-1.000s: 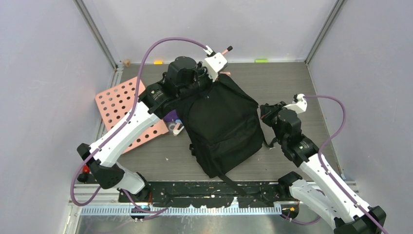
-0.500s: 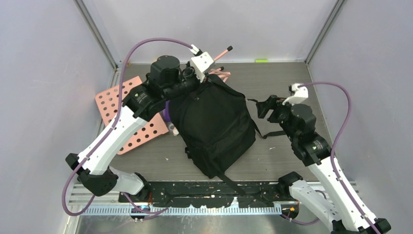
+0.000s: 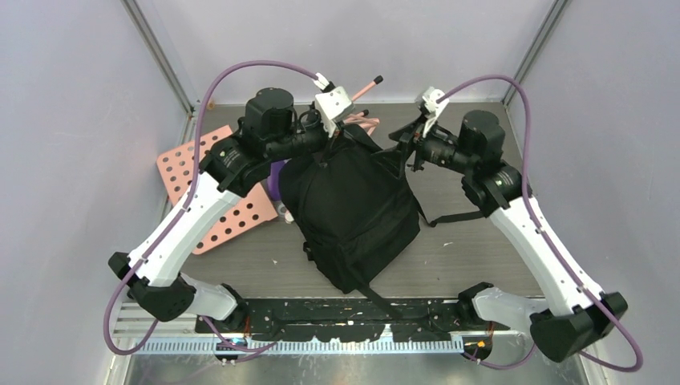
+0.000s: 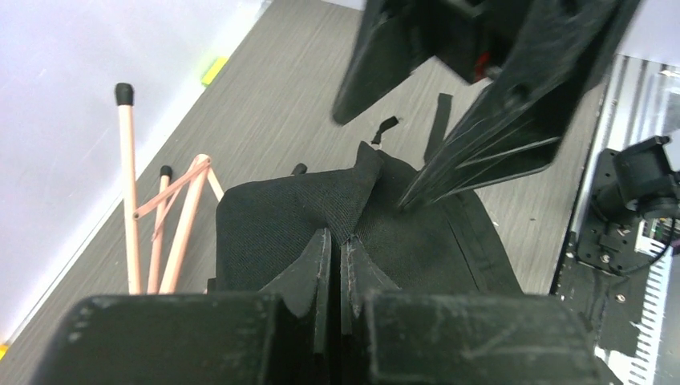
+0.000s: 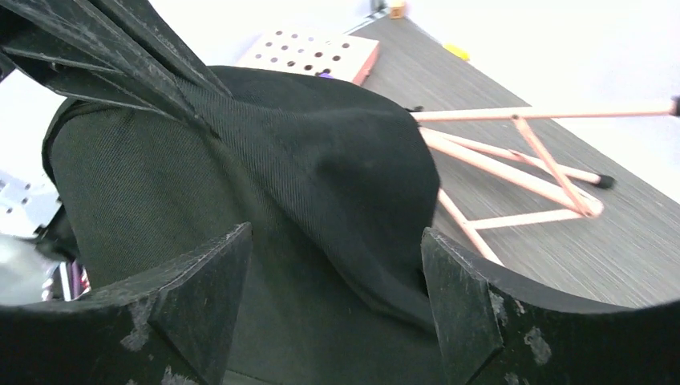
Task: Pack the student bag
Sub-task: Move the student bag to the center of the board.
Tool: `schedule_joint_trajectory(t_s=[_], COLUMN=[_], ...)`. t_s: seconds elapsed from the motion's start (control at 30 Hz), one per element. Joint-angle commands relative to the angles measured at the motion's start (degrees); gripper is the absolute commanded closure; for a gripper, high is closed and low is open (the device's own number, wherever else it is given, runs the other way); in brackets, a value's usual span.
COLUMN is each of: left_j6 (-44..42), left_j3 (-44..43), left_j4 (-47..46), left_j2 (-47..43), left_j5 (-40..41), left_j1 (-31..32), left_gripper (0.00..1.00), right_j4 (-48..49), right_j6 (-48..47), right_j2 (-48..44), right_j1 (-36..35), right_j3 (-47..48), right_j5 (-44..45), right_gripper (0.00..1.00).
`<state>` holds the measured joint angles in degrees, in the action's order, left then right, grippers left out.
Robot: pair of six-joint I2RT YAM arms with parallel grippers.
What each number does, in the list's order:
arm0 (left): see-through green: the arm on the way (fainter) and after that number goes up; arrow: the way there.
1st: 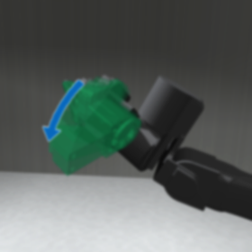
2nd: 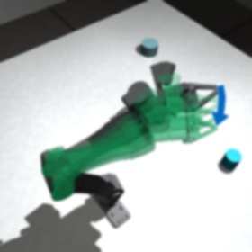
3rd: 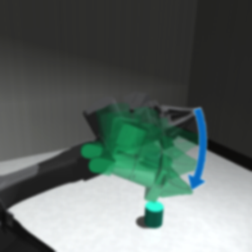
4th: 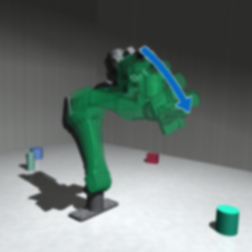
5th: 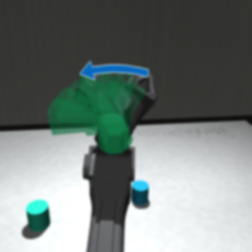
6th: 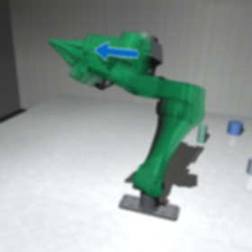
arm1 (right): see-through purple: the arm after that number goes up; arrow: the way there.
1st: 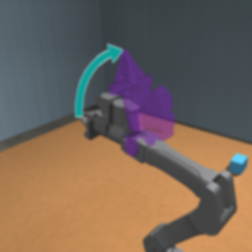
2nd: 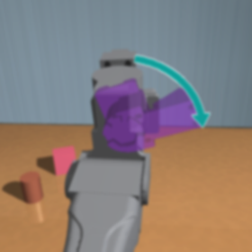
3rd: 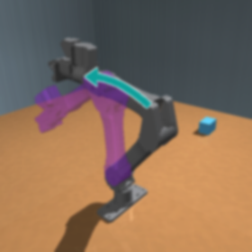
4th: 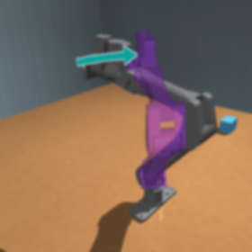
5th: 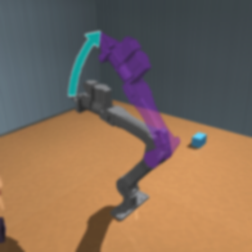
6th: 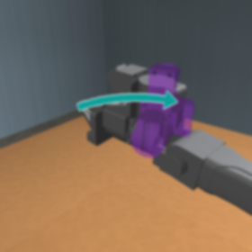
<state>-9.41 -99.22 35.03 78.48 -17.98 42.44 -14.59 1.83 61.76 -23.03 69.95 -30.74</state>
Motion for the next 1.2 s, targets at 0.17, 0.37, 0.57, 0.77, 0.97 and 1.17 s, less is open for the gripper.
schedule_joint_trajectory(t_s=[0.17, 0.37, 0.57, 0.77, 0.97, 1.17], left_j6=[0.9, 2.6, 2.8, 2.2, -0.1, 6.6], left_j3=[-12.0, -18.3, -24.8, -31.3, -35.3, -21.2], left_j4=[-5.3, -8.7, -17.9, -29.8, -33.5, -38.7], left_j2=[4.5, 11.4, 20.4, 31.1, 38.7, 31.1], left_j5=[-12.9, -14.3, -13.7, -14.9, -12.4, -12.1], left_j1=[-0.1, 0.0, 0.1, 0.1, 0.0, 0.2], left_gripper=[1.0, 1.0, 1.0, 1.0, 0.99, 0.25], right_j4=[8.7, 5.9, 3.5, 2.9, 6.7, 3.6], right_j6=[-4.2, -3.9, -10.2, -11.0, -3.9, -0.2], right_j2=[7.8, 4.4, -5.5, -10.2, -19.7, -22.5], right_j1=[-0.1, -0.1, -0.1, -0.1, -0.1, -0.1], right_j3=[5.7, 5.7, 5.6, 2.8, -10.3, -13.6], right_j5=[-14.6, 11.4, 45.8, 58.9, 59.8, 60.3], right_gripper=[0.22, 0.98, 1.0, 1.0, 1.0, 1.0])
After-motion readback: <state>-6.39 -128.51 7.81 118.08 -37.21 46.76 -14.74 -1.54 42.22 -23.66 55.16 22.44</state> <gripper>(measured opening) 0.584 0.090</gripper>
